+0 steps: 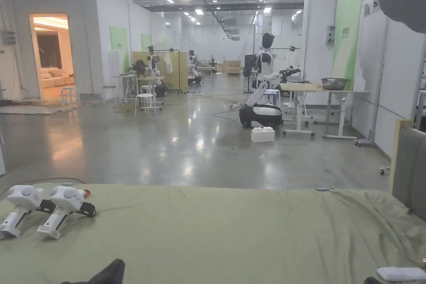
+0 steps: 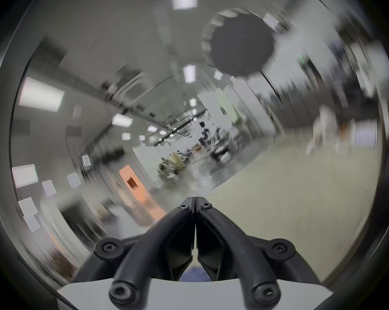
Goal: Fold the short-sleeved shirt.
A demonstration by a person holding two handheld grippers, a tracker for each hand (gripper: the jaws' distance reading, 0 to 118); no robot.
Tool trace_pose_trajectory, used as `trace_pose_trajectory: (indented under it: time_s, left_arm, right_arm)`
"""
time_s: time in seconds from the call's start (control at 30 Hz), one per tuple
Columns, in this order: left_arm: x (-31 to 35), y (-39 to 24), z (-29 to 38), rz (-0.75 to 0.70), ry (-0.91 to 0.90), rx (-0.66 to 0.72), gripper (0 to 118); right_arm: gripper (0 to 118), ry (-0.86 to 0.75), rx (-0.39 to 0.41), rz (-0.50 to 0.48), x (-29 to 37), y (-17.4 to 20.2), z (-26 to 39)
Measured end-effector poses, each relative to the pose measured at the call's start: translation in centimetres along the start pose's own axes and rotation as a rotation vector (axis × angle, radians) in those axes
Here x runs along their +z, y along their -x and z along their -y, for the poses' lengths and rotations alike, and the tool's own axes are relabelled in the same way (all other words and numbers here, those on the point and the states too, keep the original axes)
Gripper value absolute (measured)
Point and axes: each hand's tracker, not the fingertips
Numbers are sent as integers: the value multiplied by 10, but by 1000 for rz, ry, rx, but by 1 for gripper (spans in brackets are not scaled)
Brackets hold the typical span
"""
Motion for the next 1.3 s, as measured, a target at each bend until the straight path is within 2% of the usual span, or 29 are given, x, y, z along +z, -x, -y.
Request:
trace_pose_trajectory:
  time_s: [0.1,0.17,0.2,0.27,0.3,0.37,0.4,0.47,0.53,0.6,0.7,0.73,0.8,0.83,0.87,0.93,1.0,1.1,1.2,1.3]
  left_arm:
    - [-2,-30,18,49,6,-430,1]
    - [1,-53,35,94,8,-671,1]
    - [2,-65,44,127,7,-763,1]
    - [8,-85,62,211,-2,-853,1]
    - [11,-94,68,258,1,-855,1]
    - [14,-104,72,298,1,-809,1]
    - [14,-103,72,282,2,-745,1]
    - [9,-94,60,233,26,-566,1]
    - [3,-68,42,162,59,-276,1]
    - [-3,-33,28,80,76,87,1]
    - [-2,16,35,77,52,655,1]
    - [-1,26,45,104,28,850,2]
    - [2,40,77,235,-18,1240,1]
    - [6,39,84,279,-68,1335,1]
    - [11,37,87,250,-72,1338,1]
    - [14,33,80,162,-9,1234,1]
    - [15,31,75,153,-9,1153,1]
    - [17,34,69,169,-27,1165,1]
    - [19,32,58,127,-21,1061,1]
    - [19,32,51,131,-17,1028,1]
  right_arm:
    - [0,-16,505,-40,-1,34,17]
    - [0,-37,726,-138,4,54,33]
    - [0,-46,801,-184,8,62,39]
    - [0,-61,859,-214,13,77,51]
    - [0,-57,872,-240,14,83,55]
    - [0,-49,854,-216,12,87,55]
    - [0,-45,823,-190,13,75,45]
    - [0,-37,667,-144,11,60,34]
    - [0,-26,445,-69,8,42,18]
    - [0,-10,123,-4,3,15,8]
    - [0,38,-375,76,-1,-18,21]
    - [0,57,-537,77,0,-26,28]
    - [0,102,-857,-2,1,-35,50]
    - [0,110,-928,-39,1,-36,58]
    - [0,110,-959,-62,1,-37,64]
    - [0,98,-906,-28,7,-30,61]
    - [0,101,-879,-23,8,-31,59]
    - [0,78,-902,-47,10,-30,56]
    - [0,74,-895,-40,12,-30,52]
    - [0,79,-878,-35,12,-28,51]
